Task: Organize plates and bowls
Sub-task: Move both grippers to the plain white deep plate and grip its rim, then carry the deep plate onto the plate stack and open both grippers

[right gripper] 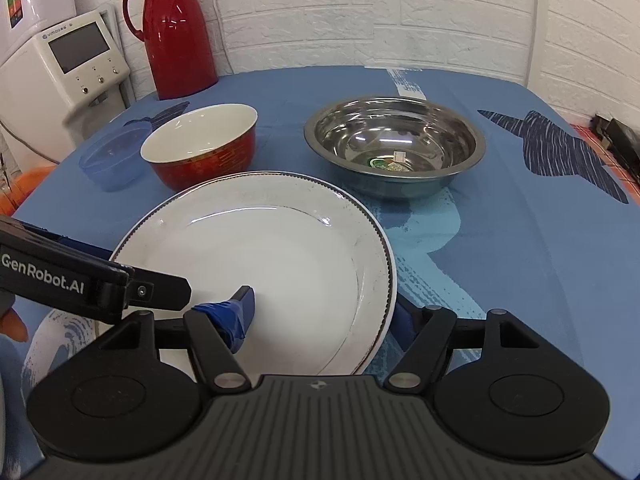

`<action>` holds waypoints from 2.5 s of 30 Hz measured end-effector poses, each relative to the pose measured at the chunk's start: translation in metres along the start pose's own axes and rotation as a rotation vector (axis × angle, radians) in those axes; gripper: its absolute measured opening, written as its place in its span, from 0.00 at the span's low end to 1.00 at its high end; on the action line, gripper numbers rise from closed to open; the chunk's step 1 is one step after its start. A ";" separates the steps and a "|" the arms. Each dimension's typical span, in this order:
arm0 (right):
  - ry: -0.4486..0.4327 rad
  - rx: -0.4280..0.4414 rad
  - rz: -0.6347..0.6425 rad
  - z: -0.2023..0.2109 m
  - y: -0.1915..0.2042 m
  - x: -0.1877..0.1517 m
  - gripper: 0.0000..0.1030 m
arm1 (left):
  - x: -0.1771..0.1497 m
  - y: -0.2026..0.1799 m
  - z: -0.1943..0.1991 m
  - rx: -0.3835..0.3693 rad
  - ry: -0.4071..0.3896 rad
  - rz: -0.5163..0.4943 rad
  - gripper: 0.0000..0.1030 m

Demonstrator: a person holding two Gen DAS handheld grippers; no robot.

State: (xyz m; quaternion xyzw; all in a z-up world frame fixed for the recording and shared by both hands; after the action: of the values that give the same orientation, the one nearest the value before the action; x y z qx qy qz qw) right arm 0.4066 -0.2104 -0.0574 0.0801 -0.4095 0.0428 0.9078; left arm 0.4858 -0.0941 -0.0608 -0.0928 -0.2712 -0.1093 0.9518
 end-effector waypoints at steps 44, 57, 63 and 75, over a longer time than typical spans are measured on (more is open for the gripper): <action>-0.056 0.317 0.064 0.097 0.225 -0.083 0.38 | -0.191 0.165 0.198 0.220 -0.181 0.186 0.16; -0.088 0.229 0.159 0.099 0.231 -0.099 0.38 | -0.207 0.164 0.188 0.189 -0.267 0.174 0.41; -0.125 0.134 0.248 0.105 0.237 -0.100 0.40 | -0.200 0.161 0.209 0.256 -0.363 0.147 0.55; -0.071 0.157 0.295 0.115 0.238 -0.101 0.43 | -0.189 0.156 0.209 0.230 -0.348 0.167 0.55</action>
State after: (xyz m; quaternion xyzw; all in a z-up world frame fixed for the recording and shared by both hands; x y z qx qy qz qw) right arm 0.2205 0.0013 -0.0321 0.0912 -0.4439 0.2048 0.8676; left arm 0.2657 0.1347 -0.0063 -0.0234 -0.4331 0.0191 0.9008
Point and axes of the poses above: each gripper's, at about its wrist camera, not at the fingertips, and z roughly against the way its jaws point, y to its left, x to its top, the point moved 6 cm from there along -z, roughly the way its jaws point, and after that the axes turned 5 degrees about x, right-handed, at the moved point
